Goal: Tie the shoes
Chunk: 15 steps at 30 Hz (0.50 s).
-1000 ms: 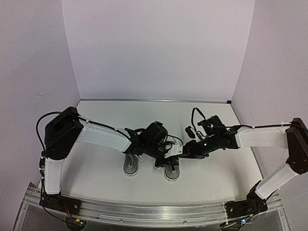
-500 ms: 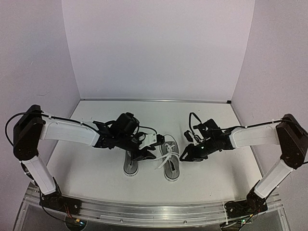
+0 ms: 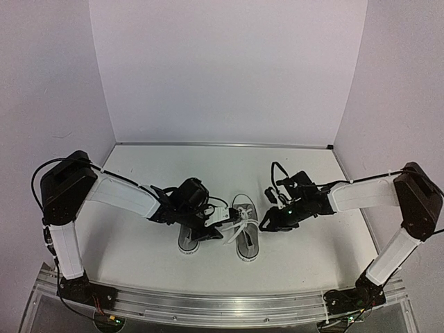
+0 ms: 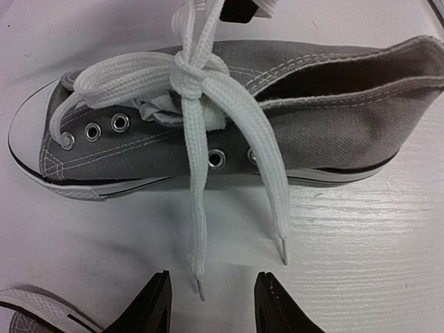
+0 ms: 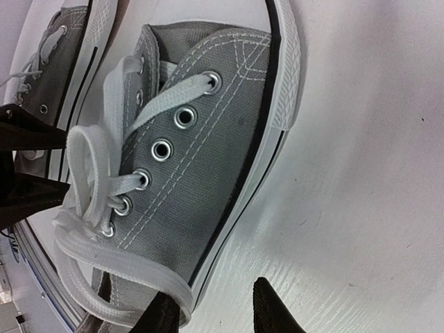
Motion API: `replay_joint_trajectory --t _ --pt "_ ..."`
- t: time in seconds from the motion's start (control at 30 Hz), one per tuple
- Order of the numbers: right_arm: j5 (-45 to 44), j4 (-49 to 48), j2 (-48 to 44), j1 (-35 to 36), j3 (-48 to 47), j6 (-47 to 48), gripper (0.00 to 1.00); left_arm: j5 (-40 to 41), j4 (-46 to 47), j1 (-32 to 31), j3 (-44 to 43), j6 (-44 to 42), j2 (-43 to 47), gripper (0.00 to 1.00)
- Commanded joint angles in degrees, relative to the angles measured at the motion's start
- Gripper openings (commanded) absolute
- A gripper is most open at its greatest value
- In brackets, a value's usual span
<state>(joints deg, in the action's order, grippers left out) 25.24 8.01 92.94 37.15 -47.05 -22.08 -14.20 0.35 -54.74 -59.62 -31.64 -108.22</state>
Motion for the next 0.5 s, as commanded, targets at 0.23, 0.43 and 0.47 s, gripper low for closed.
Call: replay_joint_trajectory --t 0.23,0.43,0.47 --pt "0.05 -0.36 1.73 -0.01 -4.04 2.32 0.37 -0.15 4.62 -0.1 -6.04 -0.78 -4.57 0.41" --pt "1.08 -0.17 2.71 -0.03 -5.69 3.5 0.38 -1.03 5.13 -0.1 -6.11 -0.67 -4.33 0.31" --pt "1.12 -0.09 2.94 -0.05 -5.94 3.67 0.38 -1.11 5.1 -0.08 -6.03 -0.63 -4.24 0.27"
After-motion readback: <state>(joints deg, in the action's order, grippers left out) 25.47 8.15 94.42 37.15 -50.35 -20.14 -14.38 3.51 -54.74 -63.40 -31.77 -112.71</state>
